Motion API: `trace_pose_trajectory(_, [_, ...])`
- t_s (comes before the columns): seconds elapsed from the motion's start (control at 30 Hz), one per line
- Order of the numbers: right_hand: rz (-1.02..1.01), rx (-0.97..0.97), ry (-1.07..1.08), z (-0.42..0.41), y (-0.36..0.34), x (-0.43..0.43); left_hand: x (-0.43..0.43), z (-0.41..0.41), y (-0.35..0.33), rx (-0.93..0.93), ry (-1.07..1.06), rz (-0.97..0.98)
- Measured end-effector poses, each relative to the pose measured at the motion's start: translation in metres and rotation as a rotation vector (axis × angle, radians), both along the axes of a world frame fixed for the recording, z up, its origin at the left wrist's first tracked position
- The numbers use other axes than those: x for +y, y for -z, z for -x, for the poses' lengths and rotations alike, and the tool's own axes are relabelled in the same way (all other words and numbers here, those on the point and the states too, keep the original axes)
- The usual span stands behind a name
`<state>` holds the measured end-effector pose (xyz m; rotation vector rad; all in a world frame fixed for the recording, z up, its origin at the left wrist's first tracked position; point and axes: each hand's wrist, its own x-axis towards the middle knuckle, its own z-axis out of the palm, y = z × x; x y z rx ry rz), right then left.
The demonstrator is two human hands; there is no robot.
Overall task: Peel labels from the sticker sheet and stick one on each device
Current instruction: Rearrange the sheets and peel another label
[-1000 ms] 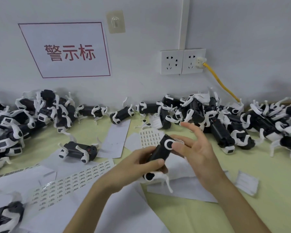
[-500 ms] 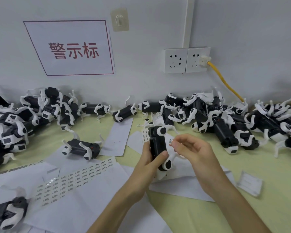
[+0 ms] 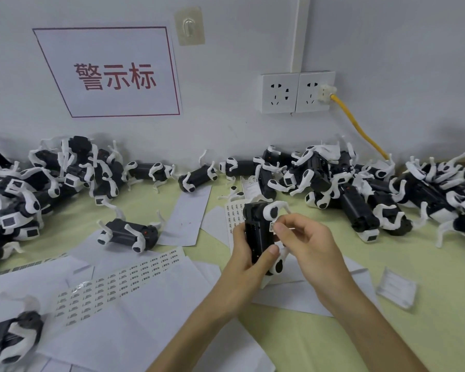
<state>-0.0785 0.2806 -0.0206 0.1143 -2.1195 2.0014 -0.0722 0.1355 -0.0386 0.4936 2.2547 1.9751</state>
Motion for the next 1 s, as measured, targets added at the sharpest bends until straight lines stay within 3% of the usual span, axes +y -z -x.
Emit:
trace_pose_trajectory(0.73, [-0.102,0.034,0.071,0.0006,0.0034,-0.0012,0.0033,-0.0032,0.0025,0.115,0.018,0.021])
trace_pose_trajectory(0.87, [-0.042,0.013,0.108,-0.0016,0.0065,-0.0045,0.0049,-0.0047,0.0039,0.118,-0.022,0.023])
trace_pose_trajectory(1.0, [0.150,-0.056,0.140,-0.0008,0.0089,-0.0058,0.0044,-0.0038,0.0028,0.109,-0.043,0.043])
